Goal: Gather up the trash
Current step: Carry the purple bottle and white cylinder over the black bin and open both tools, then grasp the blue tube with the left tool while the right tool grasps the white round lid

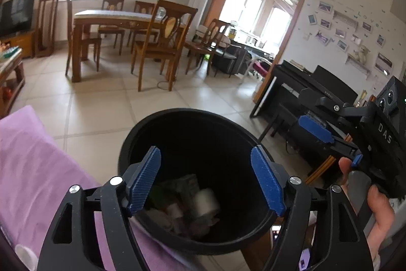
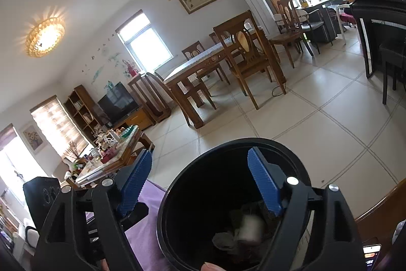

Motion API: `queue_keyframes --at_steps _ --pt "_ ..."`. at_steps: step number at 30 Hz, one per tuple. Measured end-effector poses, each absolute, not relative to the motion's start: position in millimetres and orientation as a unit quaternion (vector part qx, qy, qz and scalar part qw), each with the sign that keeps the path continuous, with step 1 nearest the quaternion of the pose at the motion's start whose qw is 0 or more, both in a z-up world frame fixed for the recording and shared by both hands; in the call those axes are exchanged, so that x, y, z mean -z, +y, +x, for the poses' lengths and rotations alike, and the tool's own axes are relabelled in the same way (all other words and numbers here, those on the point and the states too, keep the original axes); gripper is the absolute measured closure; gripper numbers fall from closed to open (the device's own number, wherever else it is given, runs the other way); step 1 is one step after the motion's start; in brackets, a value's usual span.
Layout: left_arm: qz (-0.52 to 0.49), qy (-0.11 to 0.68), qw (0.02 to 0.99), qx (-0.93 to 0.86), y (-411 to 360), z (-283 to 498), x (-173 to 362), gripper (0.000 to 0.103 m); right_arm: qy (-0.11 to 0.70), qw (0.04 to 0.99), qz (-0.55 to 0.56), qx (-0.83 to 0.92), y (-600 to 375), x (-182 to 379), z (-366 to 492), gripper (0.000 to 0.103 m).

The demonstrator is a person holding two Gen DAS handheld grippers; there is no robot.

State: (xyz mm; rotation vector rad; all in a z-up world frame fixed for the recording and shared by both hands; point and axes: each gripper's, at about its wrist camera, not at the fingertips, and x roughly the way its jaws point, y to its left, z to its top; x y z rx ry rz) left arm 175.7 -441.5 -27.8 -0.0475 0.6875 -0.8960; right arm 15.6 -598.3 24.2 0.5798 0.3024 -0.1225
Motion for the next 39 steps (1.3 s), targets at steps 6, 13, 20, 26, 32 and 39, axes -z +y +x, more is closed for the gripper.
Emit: queue_keyframes --at_steps 6,13,20,26,32,39 --pt "-0.033 0.326 0.854 0.403 -394.1 168.9 23.1 0.027 0.160 0.948 0.273 0.047 -586.3 -25.6 23.0 0.025" --pt "-0.059 0.333 0.885 0.321 -267.6 175.4 21.2 0.027 0.192 0.953 0.235 0.016 -542.4 -22.3 39.8 0.025" --pt "-0.035 0.354 0.912 0.202 -127.7 193.3 28.0 0.027 0.268 0.947 0.162 -0.078 -450.2 -9.5 72.7 0.025" --pt "0.018 0.418 0.893 0.166 -68.7 225.2 55.1 0.031 0.348 0.920 0.091 -0.154 -360.5 14.7 103.5 0.026" --pt "0.040 0.452 0.875 0.168 -45.0 249.2 77.0 0.037 0.407 0.896 -0.002 -0.177 -296.8 38.4 121.7 0.040" --pt "0.077 0.435 0.883 0.161 -53.0 255.8 75.2 0.056 0.437 0.884 -0.034 -0.163 -275.7 55.6 138.6 0.050"
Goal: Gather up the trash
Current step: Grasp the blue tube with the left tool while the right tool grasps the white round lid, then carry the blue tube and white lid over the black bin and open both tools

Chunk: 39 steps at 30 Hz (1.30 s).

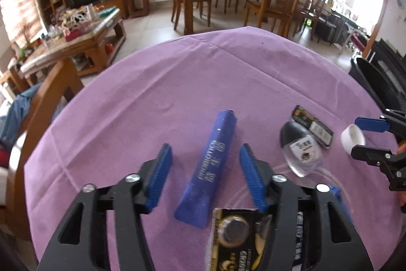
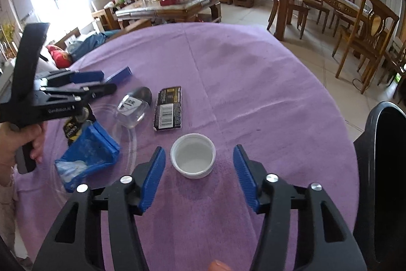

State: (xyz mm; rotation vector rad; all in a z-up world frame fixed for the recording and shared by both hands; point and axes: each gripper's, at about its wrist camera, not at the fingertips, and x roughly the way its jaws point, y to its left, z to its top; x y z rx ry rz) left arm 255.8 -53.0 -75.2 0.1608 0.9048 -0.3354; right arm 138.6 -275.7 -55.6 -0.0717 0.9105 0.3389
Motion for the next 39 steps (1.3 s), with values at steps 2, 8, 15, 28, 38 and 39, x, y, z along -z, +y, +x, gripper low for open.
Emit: queue_keyframes --at_steps 2,8,15,28,38,39 --pt "0.082 0.431 0.886 0.150 -48.6 257.6 74.5 0.069 0.442 0.882 -0.039 -0.161 -273.9 58.5 137.9 0.057" --pt "0.051 0.431 0.890 0.141 -43.1 251.5 72.1 0.088 0.440 0.883 -0.059 -0.151 -269.6 61.8 130.5 0.067" --pt "-0.005 0.384 0.908 0.166 -35.3 227.6 49.9 0.089 0.409 0.896 -0.015 -0.172 -288.8 45.9 117.0 0.068" --pt "-0.003 0.280 0.930 0.238 -122.0 160.1 -17.9 0.089 0.258 0.942 0.121 -0.179 -380.5 -43.4 70.4 0.068" --pt "0.029 0.255 0.915 0.310 -242.6 141.2 -29.6 0.089 0.184 0.959 0.191 -0.102 -468.3 -68.5 41.9 0.068" --pt "0.032 0.252 0.913 0.319 -255.1 138.9 -30.1 0.089 0.178 0.959 0.199 -0.094 -477.0 -69.2 39.8 0.068"
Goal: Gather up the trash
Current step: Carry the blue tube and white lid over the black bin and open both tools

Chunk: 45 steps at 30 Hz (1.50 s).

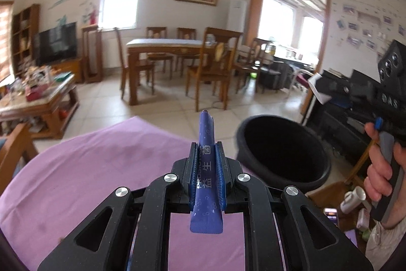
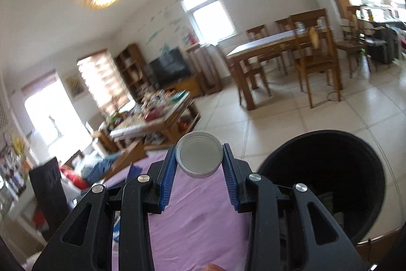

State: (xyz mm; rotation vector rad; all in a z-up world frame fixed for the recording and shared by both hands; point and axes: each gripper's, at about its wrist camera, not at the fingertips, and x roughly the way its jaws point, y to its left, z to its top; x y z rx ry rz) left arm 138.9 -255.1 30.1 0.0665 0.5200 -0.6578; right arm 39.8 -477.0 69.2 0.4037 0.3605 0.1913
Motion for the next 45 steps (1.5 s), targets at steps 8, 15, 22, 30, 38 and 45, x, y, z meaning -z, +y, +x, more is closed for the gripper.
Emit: queue_keyframes --at_steps 8,15,22,30,38,45 --pt "0.041 0.247 0.895 0.370 -340.3 131.7 -21.7 0.089 0.142 0.958 0.249 -0.017 -542.9 -59.9 26.5 0.067" --pt "0.032 0.260 0.878 0.401 -394.5 136.4 -0.5 0.089 0.137 0.955 0.259 0.038 -571.3 -49.5 20.9 0.067" --pt "0.024 0.280 0.867 0.411 -432.1 151.6 24.0 0.089 0.153 0.950 0.268 0.054 -581.8 -35.0 23.3 0.067" --pt "0.019 0.289 0.862 0.415 -463.1 165.4 40.1 0.089 0.167 0.945 0.274 0.063 -586.7 -22.8 27.3 0.067" --pt "0.025 0.289 0.871 0.397 -461.9 176.4 46.2 0.035 0.178 0.942 0.278 0.061 -584.6 -19.6 29.9 0.044" --pt "0.019 0.287 0.876 0.388 -435.9 173.0 33.9 0.016 0.177 0.943 0.276 0.055 -581.8 -20.9 29.5 0.029"
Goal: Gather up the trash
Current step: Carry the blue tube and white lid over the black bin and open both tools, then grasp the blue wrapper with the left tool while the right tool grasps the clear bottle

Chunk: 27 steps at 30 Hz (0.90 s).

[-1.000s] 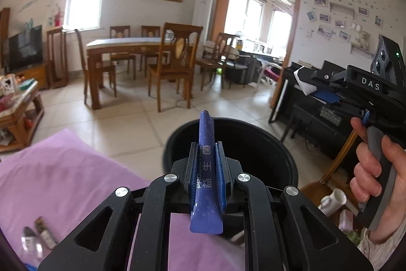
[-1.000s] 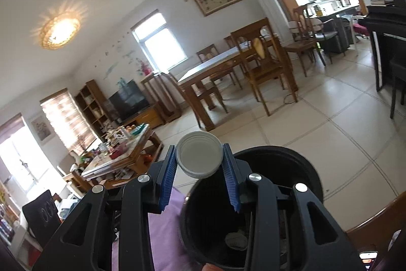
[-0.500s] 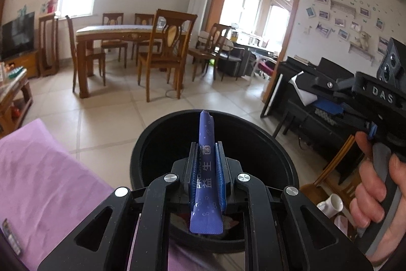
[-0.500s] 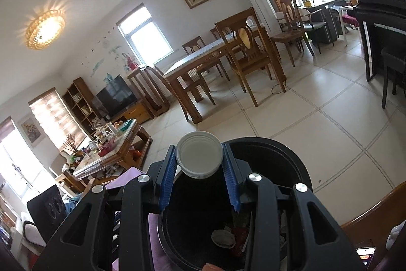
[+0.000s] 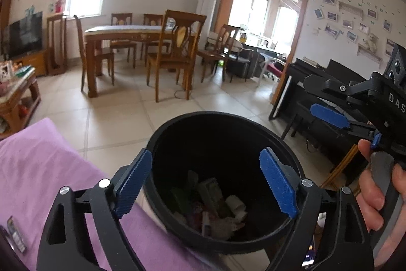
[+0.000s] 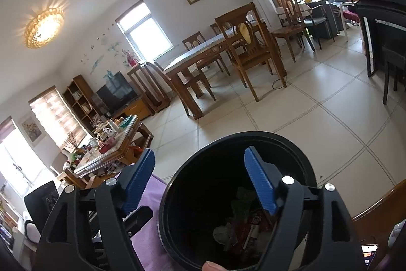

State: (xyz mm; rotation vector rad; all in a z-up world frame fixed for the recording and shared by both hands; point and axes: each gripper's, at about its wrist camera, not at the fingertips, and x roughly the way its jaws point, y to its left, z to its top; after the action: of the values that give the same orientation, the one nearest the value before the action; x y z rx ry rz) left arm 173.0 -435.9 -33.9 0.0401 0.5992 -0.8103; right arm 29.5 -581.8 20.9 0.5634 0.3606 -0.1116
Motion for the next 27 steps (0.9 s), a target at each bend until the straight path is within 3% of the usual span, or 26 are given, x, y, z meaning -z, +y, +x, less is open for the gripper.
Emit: queue_keyframes --at_steps 7,16,22,25,27 --pt "-0.007 0.293 0.886 0.359 -370.5 153.7 22.7 0.016 0.179 0.950 0.255 0.036 -561.9 -26.9 33.6 0.026" --pt "-0.025 0.309 0.919 0.244 -199.2 121.3 21.7 0.012 0.225 0.954 0.194 -0.039 -487.9 -25.3 57.4 0.020" --pt "0.017 0.382 0.905 0.187 -123.2 124.4 53.3 0.012 0.296 0.937 0.136 -0.127 -394.6 -0.6 88.3 0.020" --pt "0.038 0.407 0.892 0.192 -109.8 129.6 67.3 0.012 0.339 0.923 0.083 -0.159 -341.0 14.0 108.2 0.024" --pt "0.042 0.416 0.888 0.192 -109.9 128.8 73.9 0.019 0.364 0.915 0.045 -0.167 -313.7 21.5 119.3 0.032"
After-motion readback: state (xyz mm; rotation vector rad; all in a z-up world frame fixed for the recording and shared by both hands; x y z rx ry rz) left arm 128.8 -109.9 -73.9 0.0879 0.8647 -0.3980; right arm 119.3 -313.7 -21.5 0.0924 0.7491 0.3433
